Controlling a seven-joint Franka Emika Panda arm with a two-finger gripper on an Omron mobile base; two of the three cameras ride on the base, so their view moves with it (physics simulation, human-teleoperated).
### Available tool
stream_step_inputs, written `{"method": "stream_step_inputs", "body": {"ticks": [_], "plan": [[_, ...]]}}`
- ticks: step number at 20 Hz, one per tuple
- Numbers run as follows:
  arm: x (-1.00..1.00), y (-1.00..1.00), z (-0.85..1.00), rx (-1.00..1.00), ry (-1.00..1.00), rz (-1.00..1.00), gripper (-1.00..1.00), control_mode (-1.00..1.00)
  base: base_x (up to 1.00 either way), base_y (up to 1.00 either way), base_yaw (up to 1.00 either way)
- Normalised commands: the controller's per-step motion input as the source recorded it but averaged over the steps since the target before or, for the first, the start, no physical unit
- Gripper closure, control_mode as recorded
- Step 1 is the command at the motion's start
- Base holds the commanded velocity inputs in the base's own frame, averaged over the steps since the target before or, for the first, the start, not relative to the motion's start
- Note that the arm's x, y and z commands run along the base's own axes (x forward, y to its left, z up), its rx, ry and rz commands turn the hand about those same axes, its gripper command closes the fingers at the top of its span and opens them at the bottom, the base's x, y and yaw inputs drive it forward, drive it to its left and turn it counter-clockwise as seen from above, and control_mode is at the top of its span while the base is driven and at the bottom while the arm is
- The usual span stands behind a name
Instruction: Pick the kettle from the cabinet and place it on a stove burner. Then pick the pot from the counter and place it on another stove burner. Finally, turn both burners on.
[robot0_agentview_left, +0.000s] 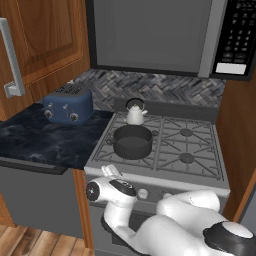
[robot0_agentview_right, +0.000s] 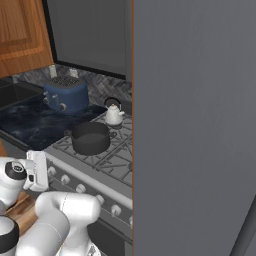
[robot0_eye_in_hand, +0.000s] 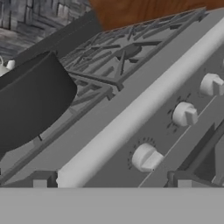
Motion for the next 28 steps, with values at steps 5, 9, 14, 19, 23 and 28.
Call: {"method": "stream_step_inputs", "body": {"ticks": [5,9,14,19,23,28], "plan": [[-0.03,0.04,-0.30,-0.02,-0.03,0.00,-1.00,-1.00,0.00,0.00,0.00],[0.00,0.06,-0.29,-0.04,-0.05,0.00,-1.00,-1.00,0.00,0.00,0.00],[0.00,0.11,-0.31,-0.05,-0.07,0.00,-1.00,-1.00,0.00,0.00,0.00],[0.00,0.17,-0.32,-0.06,-0.09,0.00,-1.00,-1.00,0.00,0.00,0.00],[0.00,0.16,-0.31,-0.06,-0.08,0.00,-1.00,-1.00,0.00,0.00,0.00],[0.00,0.11,-0.26,-0.06,-0.08,0.00,-1.00,-1.00,0.00,0.00,0.00]]}}
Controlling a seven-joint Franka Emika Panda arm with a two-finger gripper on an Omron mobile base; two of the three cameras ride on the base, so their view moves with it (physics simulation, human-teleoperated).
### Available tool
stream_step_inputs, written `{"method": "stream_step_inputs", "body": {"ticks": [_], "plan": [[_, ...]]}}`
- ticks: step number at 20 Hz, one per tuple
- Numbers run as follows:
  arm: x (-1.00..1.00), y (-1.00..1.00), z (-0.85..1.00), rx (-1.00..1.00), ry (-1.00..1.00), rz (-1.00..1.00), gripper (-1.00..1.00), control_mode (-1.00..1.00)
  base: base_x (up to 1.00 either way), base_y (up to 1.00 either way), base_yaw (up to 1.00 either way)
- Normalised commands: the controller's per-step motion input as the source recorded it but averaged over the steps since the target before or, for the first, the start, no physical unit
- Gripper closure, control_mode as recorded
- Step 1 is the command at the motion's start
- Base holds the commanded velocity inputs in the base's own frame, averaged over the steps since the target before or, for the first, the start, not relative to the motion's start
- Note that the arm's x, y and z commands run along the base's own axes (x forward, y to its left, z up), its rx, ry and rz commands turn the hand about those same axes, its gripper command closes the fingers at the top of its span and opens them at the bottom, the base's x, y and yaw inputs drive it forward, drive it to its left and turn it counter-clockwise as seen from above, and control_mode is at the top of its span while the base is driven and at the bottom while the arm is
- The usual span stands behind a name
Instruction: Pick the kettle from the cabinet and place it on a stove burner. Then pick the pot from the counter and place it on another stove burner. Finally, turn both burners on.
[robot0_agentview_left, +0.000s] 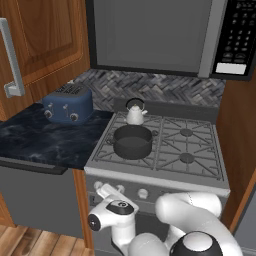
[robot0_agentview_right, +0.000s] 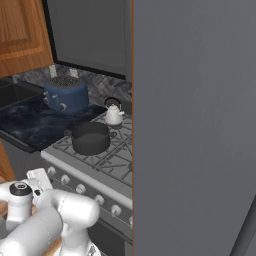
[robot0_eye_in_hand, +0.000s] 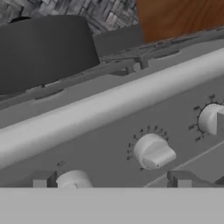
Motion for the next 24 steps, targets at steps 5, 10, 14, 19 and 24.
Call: {"method": "stream_step_inputs", "body": {"ticks": [5,10,14,19,24], "plan": [[0.02,0.07,-0.18,-0.04,-0.07,0.00,-1.00,-1.00,0.00,0.00,0.00],[0.10,0.02,-0.13,-0.01,-0.06,0.00,-1.00,-1.00,0.00,0.00,0.00],[0.10,0.00,-0.12,0.00,-0.06,0.00,-1.00,-1.00,0.00,0.00,0.00],[0.14,0.00,-0.16,0.00,-0.05,0.00,-1.00,-1.00,0.00,0.00,0.00],[0.16,0.00,-0.14,0.00,-0.05,0.00,-1.00,-1.00,0.00,0.00,0.00]]}}
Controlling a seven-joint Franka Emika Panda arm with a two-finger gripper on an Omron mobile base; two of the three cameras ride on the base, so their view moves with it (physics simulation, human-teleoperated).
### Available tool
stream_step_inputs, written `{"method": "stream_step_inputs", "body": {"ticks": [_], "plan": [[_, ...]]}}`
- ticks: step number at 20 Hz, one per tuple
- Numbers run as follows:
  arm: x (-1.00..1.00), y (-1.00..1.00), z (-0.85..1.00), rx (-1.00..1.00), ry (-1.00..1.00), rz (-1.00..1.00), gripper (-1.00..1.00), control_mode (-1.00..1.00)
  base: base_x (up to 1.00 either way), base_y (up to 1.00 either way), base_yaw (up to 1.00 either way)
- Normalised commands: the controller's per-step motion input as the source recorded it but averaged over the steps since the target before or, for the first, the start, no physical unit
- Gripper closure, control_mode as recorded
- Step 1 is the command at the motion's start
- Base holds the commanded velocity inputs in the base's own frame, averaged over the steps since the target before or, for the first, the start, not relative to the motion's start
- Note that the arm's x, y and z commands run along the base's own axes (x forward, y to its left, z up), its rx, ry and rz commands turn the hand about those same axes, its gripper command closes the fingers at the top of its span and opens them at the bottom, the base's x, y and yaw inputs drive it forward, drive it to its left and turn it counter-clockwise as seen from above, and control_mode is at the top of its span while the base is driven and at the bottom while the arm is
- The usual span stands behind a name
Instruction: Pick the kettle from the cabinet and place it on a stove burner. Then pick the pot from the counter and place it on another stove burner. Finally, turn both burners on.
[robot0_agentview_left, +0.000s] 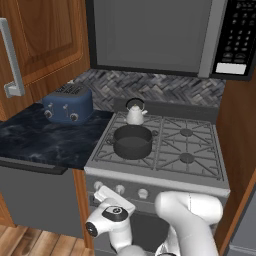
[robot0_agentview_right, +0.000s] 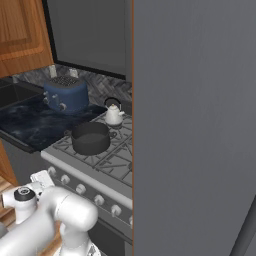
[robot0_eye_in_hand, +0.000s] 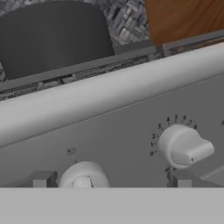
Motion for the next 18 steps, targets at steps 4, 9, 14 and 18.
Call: {"method": "stream_step_inputs", "body": {"ticks": [4,9,14,18], "plan": [[0.17,0.00,-0.16,0.00,-0.05,0.00,-1.00,-1.00,0.00,0.00,0.00],[0.18,0.01,-0.21,0.00,-0.05,0.01,-1.00,-1.00,0.00,0.00,0.00],[0.17,0.03,-0.19,0.00,-0.05,0.01,-1.00,-1.00,0.00,0.00,0.00],[0.20,0.06,-0.16,0.00,-0.04,0.01,-1.00,-1.00,0.00,0.00,0.00]]}}
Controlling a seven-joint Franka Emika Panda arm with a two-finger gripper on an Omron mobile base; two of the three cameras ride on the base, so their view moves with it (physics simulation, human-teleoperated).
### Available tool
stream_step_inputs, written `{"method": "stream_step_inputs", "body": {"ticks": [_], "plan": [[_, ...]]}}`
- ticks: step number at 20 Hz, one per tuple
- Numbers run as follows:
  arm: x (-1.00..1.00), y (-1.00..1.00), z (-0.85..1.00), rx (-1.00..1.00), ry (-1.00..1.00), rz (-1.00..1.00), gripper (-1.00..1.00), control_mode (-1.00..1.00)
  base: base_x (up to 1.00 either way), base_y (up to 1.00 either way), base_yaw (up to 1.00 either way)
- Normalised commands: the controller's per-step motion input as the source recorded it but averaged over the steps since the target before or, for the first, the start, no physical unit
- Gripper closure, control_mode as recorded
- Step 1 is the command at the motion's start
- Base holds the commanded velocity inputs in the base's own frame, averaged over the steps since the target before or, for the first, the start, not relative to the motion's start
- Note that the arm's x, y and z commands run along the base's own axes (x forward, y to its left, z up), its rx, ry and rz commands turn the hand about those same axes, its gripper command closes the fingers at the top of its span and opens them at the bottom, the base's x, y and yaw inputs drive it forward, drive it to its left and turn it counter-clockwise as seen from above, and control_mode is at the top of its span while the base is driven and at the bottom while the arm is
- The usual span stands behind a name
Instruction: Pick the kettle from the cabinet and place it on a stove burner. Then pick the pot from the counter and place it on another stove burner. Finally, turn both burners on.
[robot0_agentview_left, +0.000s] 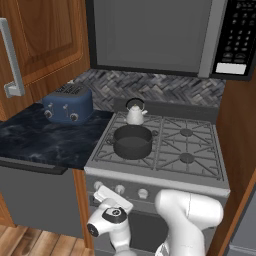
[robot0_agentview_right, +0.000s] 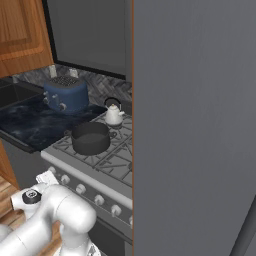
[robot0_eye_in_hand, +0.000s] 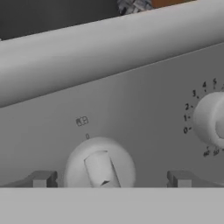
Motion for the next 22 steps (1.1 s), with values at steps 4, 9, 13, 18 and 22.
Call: {"method": "stream_step_inputs", "body": {"ticks": [4,9,13,18,22], "plan": [[0.24,0.10,-0.14,0.00,-0.02,0.01,-1.00,-1.00,0.00,0.00,0.00],[0.16,0.10,-0.10,0.00,-0.02,0.00,-1.00,-1.00,0.00,0.00,0.00],[0.02,0.00,0.00,0.00,-0.03,0.00,-1.00,-1.00,0.00,0.00,0.00],[0.00,0.00,0.00,0.00,-0.04,0.00,-1.00,-1.00,0.00,0.00,0.00],[0.00,-0.01,0.00,0.00,-0.02,0.00,1.00,-1.00,0.00,0.00,0.00]]}}
